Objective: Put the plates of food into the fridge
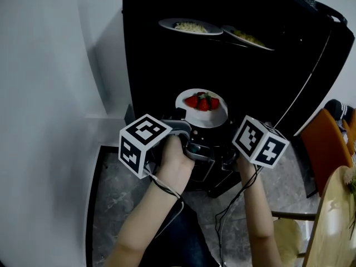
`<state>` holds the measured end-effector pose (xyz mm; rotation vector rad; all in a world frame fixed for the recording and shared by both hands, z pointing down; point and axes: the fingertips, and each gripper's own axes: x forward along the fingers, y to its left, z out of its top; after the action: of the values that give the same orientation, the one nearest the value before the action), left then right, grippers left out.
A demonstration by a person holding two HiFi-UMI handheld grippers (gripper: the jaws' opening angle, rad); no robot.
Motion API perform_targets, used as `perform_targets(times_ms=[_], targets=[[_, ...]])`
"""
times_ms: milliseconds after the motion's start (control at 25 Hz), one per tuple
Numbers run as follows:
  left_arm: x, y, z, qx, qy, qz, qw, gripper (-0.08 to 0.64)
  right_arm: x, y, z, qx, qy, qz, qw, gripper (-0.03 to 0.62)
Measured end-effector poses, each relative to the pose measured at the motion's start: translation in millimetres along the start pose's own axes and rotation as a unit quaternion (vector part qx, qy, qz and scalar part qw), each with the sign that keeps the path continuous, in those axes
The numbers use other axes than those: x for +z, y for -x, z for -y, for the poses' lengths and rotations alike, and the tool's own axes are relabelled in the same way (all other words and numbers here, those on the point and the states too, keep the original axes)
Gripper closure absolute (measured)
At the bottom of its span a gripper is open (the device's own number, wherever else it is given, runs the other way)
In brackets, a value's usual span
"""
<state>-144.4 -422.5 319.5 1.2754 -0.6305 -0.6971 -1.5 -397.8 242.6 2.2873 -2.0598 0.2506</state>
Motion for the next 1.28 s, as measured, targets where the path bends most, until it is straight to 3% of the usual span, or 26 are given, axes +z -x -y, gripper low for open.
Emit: perform_targets(times_ms=[80,200,320,560,1080,1200,1280], targets=[[-1,-1,1,-0.002,0.0,-0.007,1.0,0.54,-5,24,-27,0.086,0.003,0.008,0.996,0.553],[-1,-1,1,-0.01,0.007,-0.012,0.9999,0.54,-26,52,-59,0.202,0.022,-0.024,0.979,0.569],[0,-2,1,-0.015,0.009,-0.011,0.9998,0.54,-48,68,-76,0.255,0.03,-0.066,0.964,0.574],[-1,-6,2,-0.02,0.008,-0.014,0.9997,0.54,-69,53,-79,0.223,0.085,-0.088,0.967,0.577],[-2,-16,9,-0.064,0.016,-0.048,0.9966,0.534,-55,14,-66,0.199,-0.015,-0.081,0.977,0.577],[1,-19,8,-0.065,0.021,-0.052,0.9963,0.534,-58,6,-66,0.188,-0.013,-0.087,0.978,0.577],[1,-19,6,-0.06,0.021,-0.049,0.9968,0.534,-63,13,-74,0.202,0.004,-0.089,0.975,0.577]])
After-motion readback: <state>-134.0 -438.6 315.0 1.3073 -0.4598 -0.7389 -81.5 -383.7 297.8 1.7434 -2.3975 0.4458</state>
